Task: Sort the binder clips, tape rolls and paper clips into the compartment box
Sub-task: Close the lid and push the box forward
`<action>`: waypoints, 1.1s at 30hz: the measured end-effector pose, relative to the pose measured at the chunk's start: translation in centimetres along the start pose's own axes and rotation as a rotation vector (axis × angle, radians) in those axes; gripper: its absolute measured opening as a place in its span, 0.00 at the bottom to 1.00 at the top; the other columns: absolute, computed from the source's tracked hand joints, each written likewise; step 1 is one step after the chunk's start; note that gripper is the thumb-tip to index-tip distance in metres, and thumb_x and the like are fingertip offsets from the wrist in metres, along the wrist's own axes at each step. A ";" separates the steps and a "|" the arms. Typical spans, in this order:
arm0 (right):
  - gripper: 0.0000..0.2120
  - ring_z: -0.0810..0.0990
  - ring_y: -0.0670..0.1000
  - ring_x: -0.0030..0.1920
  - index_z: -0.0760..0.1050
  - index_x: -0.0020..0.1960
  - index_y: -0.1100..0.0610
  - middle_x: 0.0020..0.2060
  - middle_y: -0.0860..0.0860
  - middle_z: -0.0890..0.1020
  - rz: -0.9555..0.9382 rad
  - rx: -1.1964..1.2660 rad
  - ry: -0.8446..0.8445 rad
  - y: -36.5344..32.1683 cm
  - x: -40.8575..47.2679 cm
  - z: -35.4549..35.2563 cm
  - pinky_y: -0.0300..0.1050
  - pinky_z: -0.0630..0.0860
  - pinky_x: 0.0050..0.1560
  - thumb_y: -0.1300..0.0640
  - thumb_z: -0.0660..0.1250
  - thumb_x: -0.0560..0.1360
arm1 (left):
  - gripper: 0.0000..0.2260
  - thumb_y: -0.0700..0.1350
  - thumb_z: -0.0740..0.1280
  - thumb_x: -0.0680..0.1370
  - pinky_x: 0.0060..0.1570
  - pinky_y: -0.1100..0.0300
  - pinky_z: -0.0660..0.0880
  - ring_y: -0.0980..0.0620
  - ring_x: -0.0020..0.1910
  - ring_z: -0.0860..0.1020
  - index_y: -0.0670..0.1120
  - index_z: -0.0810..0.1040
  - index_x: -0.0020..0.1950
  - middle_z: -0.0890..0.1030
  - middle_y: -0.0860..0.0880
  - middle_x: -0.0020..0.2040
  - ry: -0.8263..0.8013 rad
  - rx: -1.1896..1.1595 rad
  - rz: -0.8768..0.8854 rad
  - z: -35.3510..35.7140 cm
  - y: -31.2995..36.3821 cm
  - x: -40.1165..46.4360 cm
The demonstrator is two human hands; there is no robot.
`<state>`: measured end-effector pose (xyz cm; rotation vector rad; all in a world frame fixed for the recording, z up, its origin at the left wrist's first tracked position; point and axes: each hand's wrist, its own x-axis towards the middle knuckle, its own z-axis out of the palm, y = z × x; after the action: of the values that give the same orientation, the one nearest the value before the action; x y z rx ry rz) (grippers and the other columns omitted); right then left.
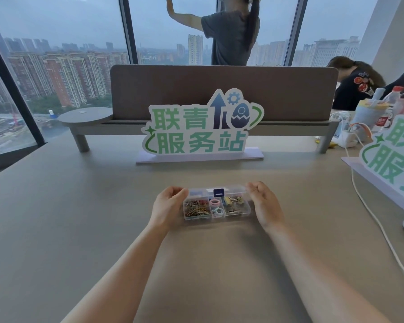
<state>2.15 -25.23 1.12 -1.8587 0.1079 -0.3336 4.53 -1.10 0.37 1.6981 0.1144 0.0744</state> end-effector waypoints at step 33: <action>0.08 0.77 0.47 0.48 0.81 0.50 0.47 0.48 0.45 0.82 -0.132 -0.401 -0.072 2.5 -1.4 -0.8 0.41 0.70 0.46 0.50 0.73 0.71 | 0.12 0.45 0.65 0.78 0.61 0.66 0.65 0.54 0.65 0.73 0.54 0.80 0.61 0.71 0.55 0.71 -0.104 0.632 0.310 -0.3 -1.3 -3.8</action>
<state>0.77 -26.43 -1.22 -2.2793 0.0011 -0.3546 0.64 -1.10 -0.78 2.3361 -0.2288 0.1958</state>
